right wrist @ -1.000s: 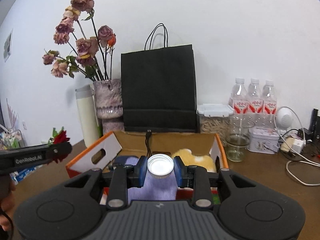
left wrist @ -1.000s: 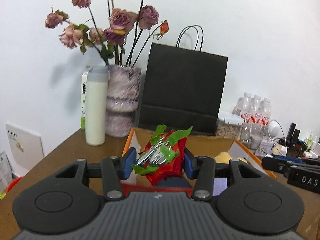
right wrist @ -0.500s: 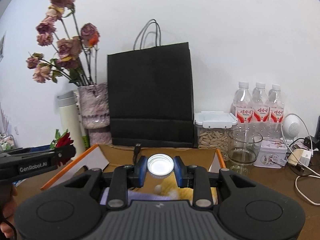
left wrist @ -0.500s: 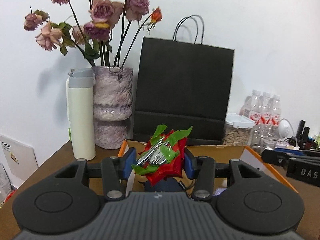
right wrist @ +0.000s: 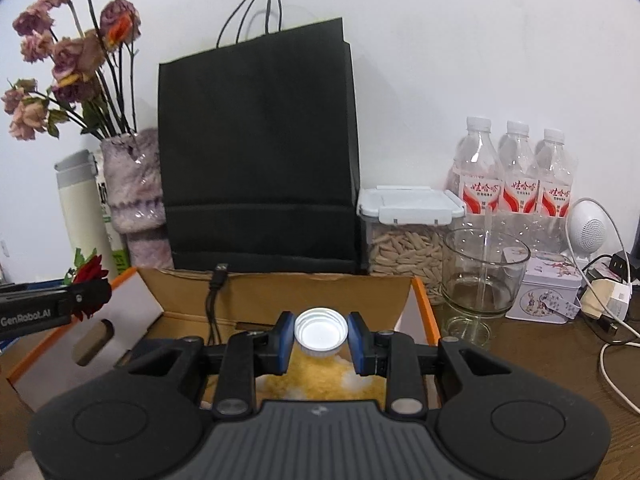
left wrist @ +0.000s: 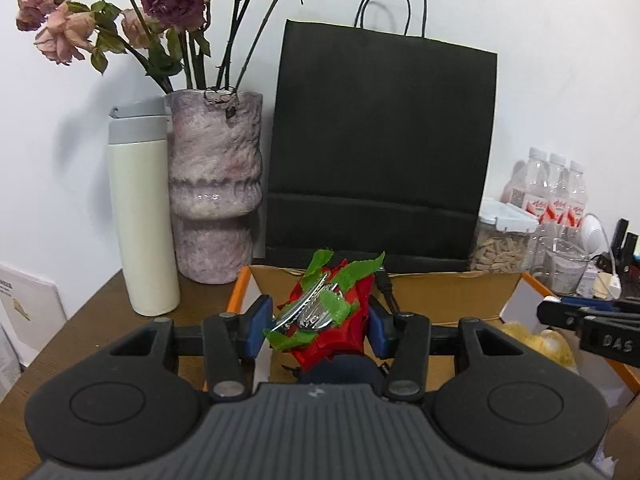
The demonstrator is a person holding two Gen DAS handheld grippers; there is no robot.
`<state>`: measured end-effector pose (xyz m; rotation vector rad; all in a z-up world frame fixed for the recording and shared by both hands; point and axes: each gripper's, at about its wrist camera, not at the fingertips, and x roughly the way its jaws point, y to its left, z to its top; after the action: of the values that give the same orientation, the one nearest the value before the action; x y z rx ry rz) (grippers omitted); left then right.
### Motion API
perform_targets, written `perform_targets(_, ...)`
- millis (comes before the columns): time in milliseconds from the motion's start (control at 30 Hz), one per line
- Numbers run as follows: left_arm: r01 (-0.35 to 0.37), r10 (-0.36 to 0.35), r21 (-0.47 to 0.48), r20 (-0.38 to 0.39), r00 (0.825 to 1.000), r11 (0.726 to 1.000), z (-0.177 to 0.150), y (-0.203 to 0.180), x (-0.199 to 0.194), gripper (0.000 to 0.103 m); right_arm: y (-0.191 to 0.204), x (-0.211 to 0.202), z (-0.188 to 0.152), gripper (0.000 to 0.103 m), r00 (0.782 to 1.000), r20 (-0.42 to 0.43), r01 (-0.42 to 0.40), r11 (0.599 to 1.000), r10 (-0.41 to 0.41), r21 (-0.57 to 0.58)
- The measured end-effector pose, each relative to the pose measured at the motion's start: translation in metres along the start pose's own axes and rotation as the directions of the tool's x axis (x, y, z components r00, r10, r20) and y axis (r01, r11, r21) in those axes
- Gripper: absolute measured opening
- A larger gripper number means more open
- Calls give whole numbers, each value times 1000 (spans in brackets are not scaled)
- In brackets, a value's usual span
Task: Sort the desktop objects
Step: 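Open the left gripper to drop the rose while the right releases the cap into the box, then withdraw both open grippers from above the box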
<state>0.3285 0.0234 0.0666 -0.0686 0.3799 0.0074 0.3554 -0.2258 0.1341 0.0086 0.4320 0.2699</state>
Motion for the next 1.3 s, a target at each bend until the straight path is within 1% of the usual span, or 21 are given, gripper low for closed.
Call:
perform_targets(233,14,-14,27,-2,1000,1000,-2,-8,-3,50,0,4,-7,27,999,-32,10,1000,-11,-16)
perform_targets(333,24,-23,36,-26,999,999,-4,-10,0,51,2,2,-7,27,999,-34,8,1000,-9,-25)
perform_targets(367,24,-23,36,-29,999,999,-4,-10,1,54,2,2,-6,27,999,-35,8,1000,-9,-25)
perform_targets(433,22,-21,30,-27,999,999,-4,-9,1,69,2,2,-6,28,999,-38,17,1000,-18,-19)
perform_targets(467,20,-20,25,-23,1000,999,-4,-8,0,83,2,2,-6,28,999,-39,22,1000,-23,-14)
perform_targets(500,19,-18,22,-18,1000,1000,-4,-8,-1,93,2,1,-7,29,999,-38,26,1000,-26,-9)
perform_targets(533,17,-17,21,-12,1000,1000,-4,-8,-2,97,1,0,-7,38,999,-38,26,1000,-26,-4)
perform_targets(567,19,-19,21,-7,1000,1000,-4,-9,-2,103,0,0,-6,46,999,-37,25,1000,-24,3)
perform_targets(600,24,-24,19,-1,1000,1000,-4,-9,-3,103,-1,-1,-6,66,999,-34,20,1000,-19,11)
perform_targets(633,28,-28,16,1,1000,999,-4,-9,-3,103,-1,-2,-6,83,1000,-28,10,1000,-10,18)
perform_targets(667,29,-29,12,2,1000,1000,-4,-9,-4,103,-2,-4,-5,89,1000,-20,-1,1000,2,22)
perform_targets(700,29,-29,11,4,1000,1000,-4,-9,-4,103,-1,-6,-4,91,1000,-12,-9,1000,9,25)
perform_targets(767,33,-33,10,6,999,999,-5,-9,-4,103,0,-9,-3,92,1000,-2,-12,1000,12,25)
perform_targets(833,26,-26,10,9,1000,1000,-5,-10,-5,103,2,-11,-2,97,1000,2,-16,1000,16,21)
perform_targets(1033,16,-16,11,23,1000,1000,-5,-9,-8,103,8,-13,-4,97,1000,3,-17,1000,17,-3)
perform_targets(1167,16,-16,14,28,999,1000,-4,-10,-12,103,8,-16,-4,97,1000,10,-11,1000,11,0)
perform_targets(1300,-22,23,-3,62,998,1000,-4,-7,-20,103,6,-23,-2,98,1000,24,-7,1000,7,3)
